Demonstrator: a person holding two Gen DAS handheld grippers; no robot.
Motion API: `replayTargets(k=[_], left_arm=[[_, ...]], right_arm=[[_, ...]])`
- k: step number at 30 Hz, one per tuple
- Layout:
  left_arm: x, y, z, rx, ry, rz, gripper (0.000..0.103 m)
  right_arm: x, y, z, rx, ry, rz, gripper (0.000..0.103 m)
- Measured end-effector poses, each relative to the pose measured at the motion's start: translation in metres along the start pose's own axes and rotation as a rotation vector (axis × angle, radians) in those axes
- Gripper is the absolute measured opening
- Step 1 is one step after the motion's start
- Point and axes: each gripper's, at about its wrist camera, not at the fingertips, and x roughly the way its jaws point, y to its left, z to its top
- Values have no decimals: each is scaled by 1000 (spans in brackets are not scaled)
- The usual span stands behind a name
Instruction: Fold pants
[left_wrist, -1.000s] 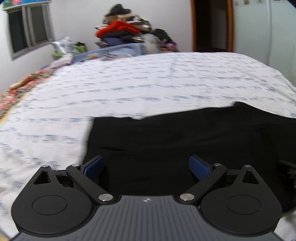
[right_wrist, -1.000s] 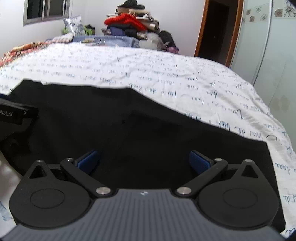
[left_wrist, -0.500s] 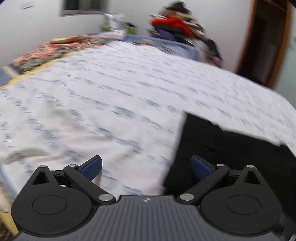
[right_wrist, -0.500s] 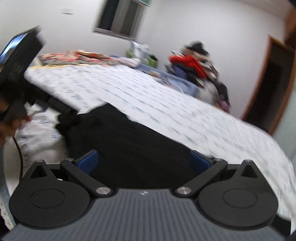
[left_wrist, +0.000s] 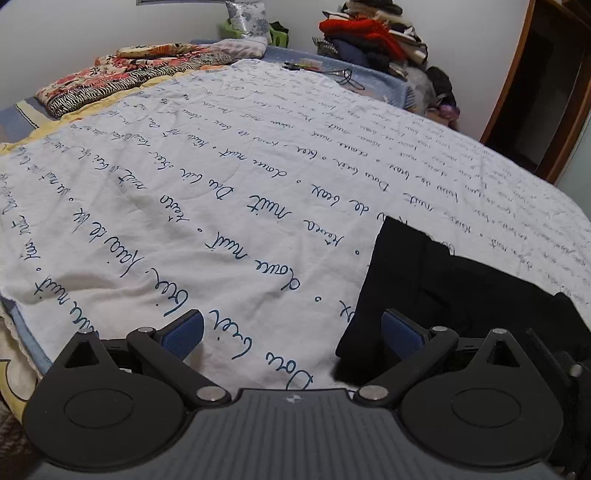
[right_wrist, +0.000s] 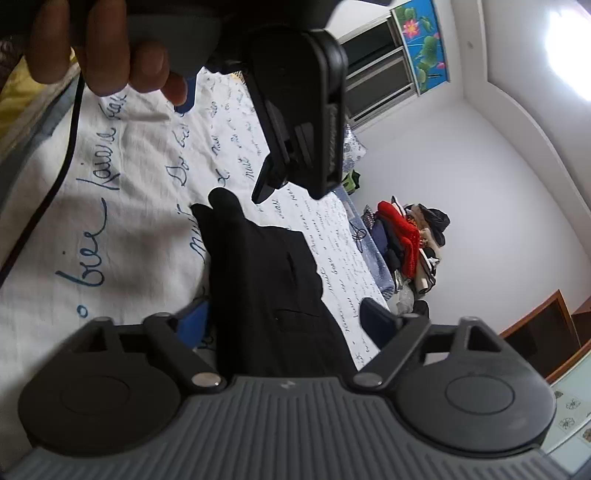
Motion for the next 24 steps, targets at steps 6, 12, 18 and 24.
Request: replayTargets(k=[6,12,18,24], left_arm=[[11,8,0,-108,122,-153,103],[24,20,3,-301,179,-285,103],[41,27,3,-530,269,-504,103],[63,20,3,-652,288,-578,103]], right_arm=[[21,16,8,-51,6,58,10],[21,-15,7,201,-16,154,7],[19,-71,-9,570,-34,289,7],[21,-104,-24,805,-47,373,9]])
